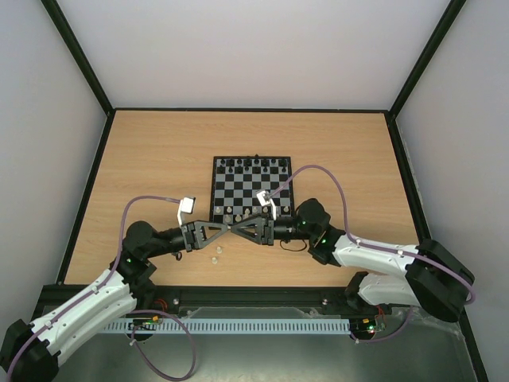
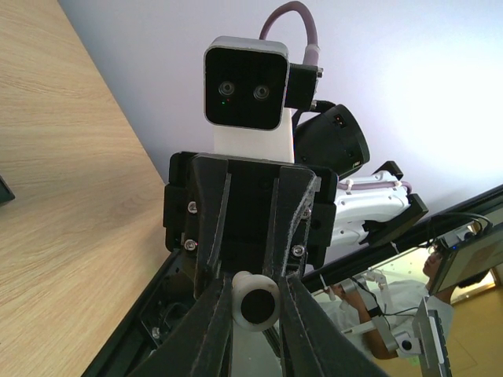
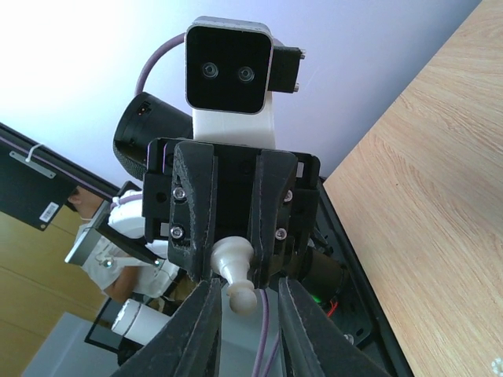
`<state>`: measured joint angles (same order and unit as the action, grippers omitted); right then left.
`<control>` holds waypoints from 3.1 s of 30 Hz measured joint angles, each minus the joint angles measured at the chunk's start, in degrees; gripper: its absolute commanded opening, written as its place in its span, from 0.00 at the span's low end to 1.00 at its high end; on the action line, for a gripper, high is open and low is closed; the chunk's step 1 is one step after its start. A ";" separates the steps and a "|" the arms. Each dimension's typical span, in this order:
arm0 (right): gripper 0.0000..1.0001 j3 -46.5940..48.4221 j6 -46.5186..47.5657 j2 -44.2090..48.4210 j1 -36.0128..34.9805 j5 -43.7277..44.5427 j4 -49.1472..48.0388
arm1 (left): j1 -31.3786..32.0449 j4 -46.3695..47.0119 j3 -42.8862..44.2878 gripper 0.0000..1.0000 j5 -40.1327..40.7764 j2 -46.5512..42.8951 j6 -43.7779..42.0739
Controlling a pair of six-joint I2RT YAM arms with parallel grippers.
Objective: Set up the chess pieces on the board
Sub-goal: Place the chess piece on the chessboard.
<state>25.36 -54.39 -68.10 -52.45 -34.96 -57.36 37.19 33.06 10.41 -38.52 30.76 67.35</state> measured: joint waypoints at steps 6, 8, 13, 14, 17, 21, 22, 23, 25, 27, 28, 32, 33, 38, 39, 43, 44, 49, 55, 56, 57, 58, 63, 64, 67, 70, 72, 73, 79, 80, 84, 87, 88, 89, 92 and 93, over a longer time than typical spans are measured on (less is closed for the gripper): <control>0.20 0.44 -0.07 -0.33 0.00 -0.59 -0.63 | 0.00 0.44 0.00 0.08 0.00 0.28 -0.02; 0.18 0.50 -0.07 -0.46 0.00 -0.68 -0.85 | 0.00 0.48 0.00 0.08 0.00 0.44 0.00; 0.07 0.52 -0.15 -0.94 0.13 -0.85 -0.87 | 0.00 0.94 0.00 0.08 -0.04 0.96 -0.02; 0.04 0.52 -0.07 -1.03 0.22 -0.90 -0.90 | 0.00 0.92 -0.02 0.09 0.00 1.01 0.00; 0.02 0.52 -0.13 -1.07 0.26 -1.14 -0.90 | 0.00 1.03 -0.04 0.18 0.00 1.25 -0.02; 0.01 0.61 0.20 -1.09 0.28 -1.25 -0.68 | 0.00 0.79 -0.09 0.48 0.07 1.42 -0.09; 0.01 0.85 0.44 -1.07 0.31 -1.22 -0.11 | 0.00 0.50 -0.09 0.54 0.09 1.42 -0.63; 0.01 1.33 0.83 -1.05 0.31 -1.14 0.83 | 0.00 -0.13 -0.09 0.59 0.22 1.38 -0.85; 0.01 2.47 2.19 -0.61 0.31 -0.74 3.69 | 0.00 -2.36 0.02 0.67 0.68 0.72 -1.88; 0.01 3.63 4.13 0.42 0.31 -0.17 7.54 | 0.00 -5.33 0.52 0.72 1.44 -0.13 -3.39; 0.01 4.28 5.22 1.07 0.31 0.26 10.01 | 0.00 -7.19 1.05 0.73 1.86 -0.61 -4.17; 0.02 7.15 9.99 3.37 0.31 2.19 20.50 | 0.00 -15.19 4.66 0.75 4.31 -2.69 -8.31; 0.02 8.87 12.44 4.13 0.31 3.37 25.64 | -0.02 -17.00 5.64 0.75 5.01 -3.10 -9.27; 0.02 16.35 19.69 4.48 0.35 8.02 42.27 | -0.26 -26.67 11.56 0.76 9.22 -5.14 -14.47; 0.02 18.45 21.11 4.24 0.35 9.29 46.18 | -0.26 -28.20 12.33 0.76 10.08 -5.20 -15.30; 0.03 25.03 25.81 1.25 0.37 14.53 57.81 | -0.44 -33.51 13.99 0.76 13.07 -4.57 -17.64; 0.03 26.32 26.75 -0.02 0.37 15.85 60.28 | -0.63 -34.80 14.08 0.76 13.84 -4.15 -18.14; 0.03 33.62 30.10 -9.44 0.37 21.92 71.87 | -1.11 -39.43 14.08 0.76 16.24 -2.80 -19.34; 0.06 42.47 32.81 -19.41 0.37 28.09 81.79 | -1.27 -43.15 14.32 0.76 18.45 -2.80 -20.50; 0.06 43.82 33.11 -20.44 0.37 28.81 82.90 | -1.27 -43.50 14.40 0.76 18.67 -2.86 -20.65; 0.06 45.88 33.53 -21.97 0.37 29.92 84.32 | -1.29 -43.87 14.45 0.76 18.95 -2.99 -20.79; 0.06 47.60 33.90 -23.37 0.37 30.73 85.24 | -1.29 -44.35 14.51 0.76 19.10 -3.08 -20.90; 0.06 56.46 35.50 -31.58 0.37 34.34 90.40 | -1.55 -45.59 14.71 0.76 19.54 -3.34 -21.64; 0.06 58.14 35.85 -33.51 0.37 35.12 91.47 | -1.55 -45.70 14.71 0.76 19.54 -3.34 -21.81; 0.06 61.70 36.24 -38.25 0.37 36.96 93.94 | -1.60 -45.99 14.71 0.76 19.56 -3.34 -22.21; 0.06 64.26 36.35 -41.83 0.37 38.80 96.52 | -1.66 -46.27 14.71 0.76 19.63 -3.34 -22.58; 0.07 65.79 36.39 -43.52 0.35 39.93 97.72 | -1.75 -46.38 14.71 0.76 19.65 -3.34 -22.95; 0.07 66.51 36.41 -44.28 0.35 40.44 98.29 | -1.84 -46.40 14.71 0.76 19.67 -3.34 -23.10; 0.07 69.83 36.63 -48.63 0.31 41.94 100.52 | -1.99 -46.38 14.71 0.76 19.63 -3.21 -23.67; 0.07 70.36 36.70 -49.48 0.31 42.03 100.74 | -2.05 -46.38 14.71 0.76 19.63 -3.19 -23.76; 0.07 71.69 37.22 -51.78 0.28 42.29 101.63 | -2.19 -46.38 14.71 0.76 19.61 -3.15 -24.24; 0.07 72.65 37.48 -52.92 0.31 42.36 102.27 | -2.25 -46.38 14.71 0.76 19.56 -3.13 -24.46; 0.07 72.91 37.51 -53.20 0.31 42.38 102.36 | -2.27 -46.36 14.71 0.76 19.52 -3.13 -24.50; 0.07 73.22 37.53 -53.40 0.31 42.38 102.51 | -2.32 -46.36 14.71 0.76 19.50 -3.13 -24.55; 0.07 73.79 37.75 -53.64 0.31 42.38 102.64 | -2.56 -46.36 14.71 0.76 19.47 -3.04 -24.57; 0.07 73.92 37.83 -53.64 0.28 42.38 102.66 | -2.62 -46.34 14.71 0.76 19.45 -2.97 -24.57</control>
<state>99.29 -16.56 -121.73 -52.16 7.42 45.30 34.57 -13.28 25.12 -19.07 27.79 42.78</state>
